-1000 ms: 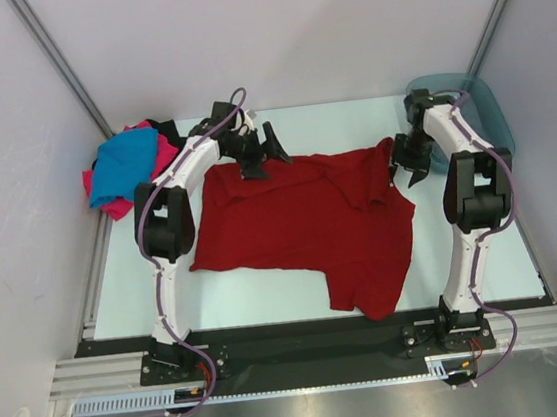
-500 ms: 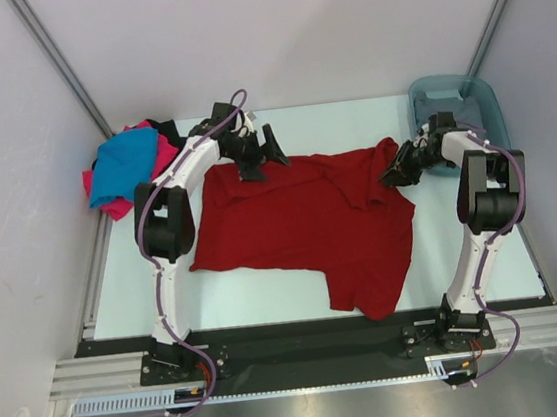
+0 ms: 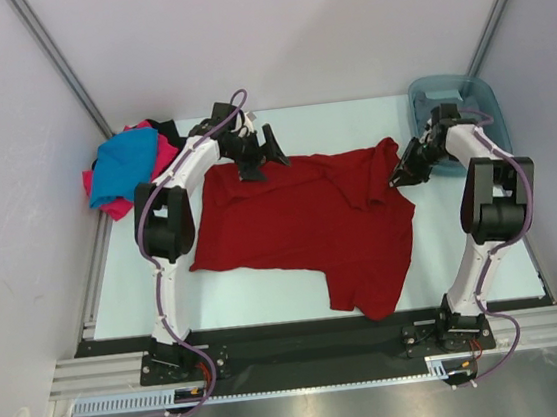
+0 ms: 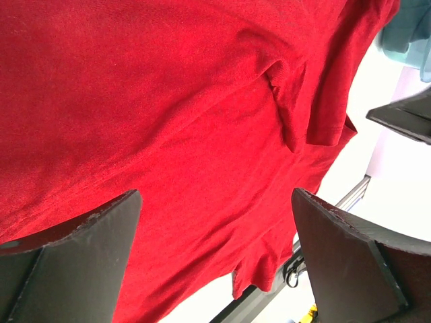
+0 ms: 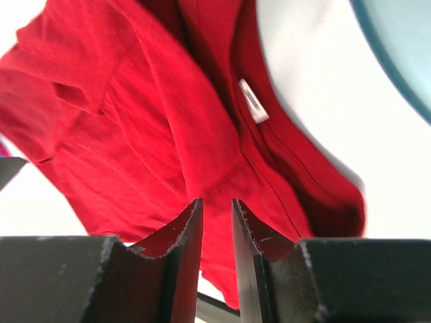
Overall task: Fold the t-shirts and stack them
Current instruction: Fold the tshirt
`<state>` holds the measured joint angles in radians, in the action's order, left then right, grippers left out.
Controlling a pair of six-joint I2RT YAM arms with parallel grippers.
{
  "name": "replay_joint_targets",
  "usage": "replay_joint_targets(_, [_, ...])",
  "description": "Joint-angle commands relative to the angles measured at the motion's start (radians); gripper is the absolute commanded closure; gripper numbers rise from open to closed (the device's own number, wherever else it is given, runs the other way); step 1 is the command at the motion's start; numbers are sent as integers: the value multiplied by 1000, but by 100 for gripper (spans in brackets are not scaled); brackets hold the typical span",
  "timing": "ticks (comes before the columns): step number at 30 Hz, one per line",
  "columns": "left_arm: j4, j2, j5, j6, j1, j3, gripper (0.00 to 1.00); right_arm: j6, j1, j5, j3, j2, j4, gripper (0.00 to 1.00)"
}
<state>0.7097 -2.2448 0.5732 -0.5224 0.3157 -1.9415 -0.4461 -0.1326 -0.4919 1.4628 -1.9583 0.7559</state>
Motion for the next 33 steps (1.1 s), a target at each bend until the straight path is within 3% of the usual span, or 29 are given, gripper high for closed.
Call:
replay_joint_targets(1, [-9, 45, 1, 12, 0, -20, 0, 47, 20, 137, 50, 93, 100, 71])
replay_joint_targets(6, [-9, 39, 11, 13, 0, -27, 0, 40, 48, 260, 48, 142, 218, 71])
replay_joint_targets(11, [-9, 36, 19, 19, 0, -27, 0, 43, 53, 216, -30, 200, 223, 70])
replay_joint_targets(20, [0, 50, 24, 27, -1, -13, 0, 20, 50, 107, -163, 147, 56, 74])
replay_joint_targets(33, [11, 83, 5, 42, -1, 22, 0, 3, 56, 73, -131, 18, -101, 71])
